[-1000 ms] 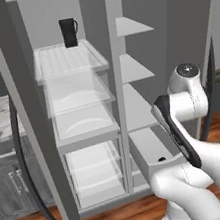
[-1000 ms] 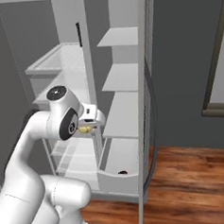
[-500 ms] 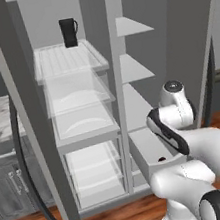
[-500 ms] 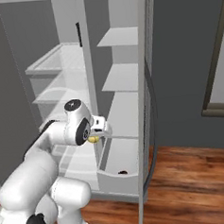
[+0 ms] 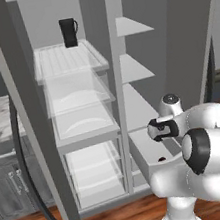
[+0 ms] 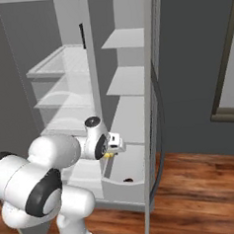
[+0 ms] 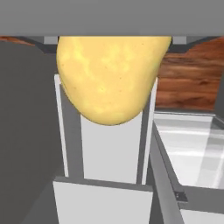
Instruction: Take the sweet potato and potato from the fridge shelf and place them in the freezer drawer to begin freezing them.
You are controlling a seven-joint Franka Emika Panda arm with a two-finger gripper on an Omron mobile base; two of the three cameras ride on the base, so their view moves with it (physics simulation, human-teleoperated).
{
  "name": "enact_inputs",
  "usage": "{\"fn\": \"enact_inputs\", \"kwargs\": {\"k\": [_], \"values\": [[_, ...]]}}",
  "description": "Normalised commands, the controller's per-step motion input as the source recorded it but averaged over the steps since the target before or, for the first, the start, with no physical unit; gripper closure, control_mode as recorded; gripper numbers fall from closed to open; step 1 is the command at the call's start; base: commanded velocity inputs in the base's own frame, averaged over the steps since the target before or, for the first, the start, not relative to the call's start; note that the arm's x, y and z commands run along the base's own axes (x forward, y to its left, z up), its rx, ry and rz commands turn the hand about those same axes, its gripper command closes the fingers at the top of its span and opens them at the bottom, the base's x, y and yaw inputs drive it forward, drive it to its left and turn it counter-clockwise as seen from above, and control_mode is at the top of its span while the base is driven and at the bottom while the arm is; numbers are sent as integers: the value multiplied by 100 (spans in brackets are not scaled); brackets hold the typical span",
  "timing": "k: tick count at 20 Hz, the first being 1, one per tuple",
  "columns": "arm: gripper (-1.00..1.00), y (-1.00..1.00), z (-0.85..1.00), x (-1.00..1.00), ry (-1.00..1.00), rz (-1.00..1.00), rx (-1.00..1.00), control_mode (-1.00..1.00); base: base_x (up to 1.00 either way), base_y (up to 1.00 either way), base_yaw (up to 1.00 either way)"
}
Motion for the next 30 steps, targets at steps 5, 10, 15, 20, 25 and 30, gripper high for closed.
{"fn": "enact_inputs", "kwargs": {"k": [5, 10, 15, 20, 25, 30], "values": [[100, -5, -19, 13, 19, -1, 0, -100, 0, 0, 0], [100, 0, -27, 0, 14, -1, 0, -100, 0, 0, 0], [100, 0, -38, 10, 4, 0, 0, -100, 0, 0, 0], [100, -8, -34, 28, 0, 0, 2, -100, 0, 0, 0], [100, -20, -59, 27, 0, 0, 4, -100, 0, 0, 0], [100, -7, -41, 27, 0, 0, 4, -100, 0, 0, 0]]}}
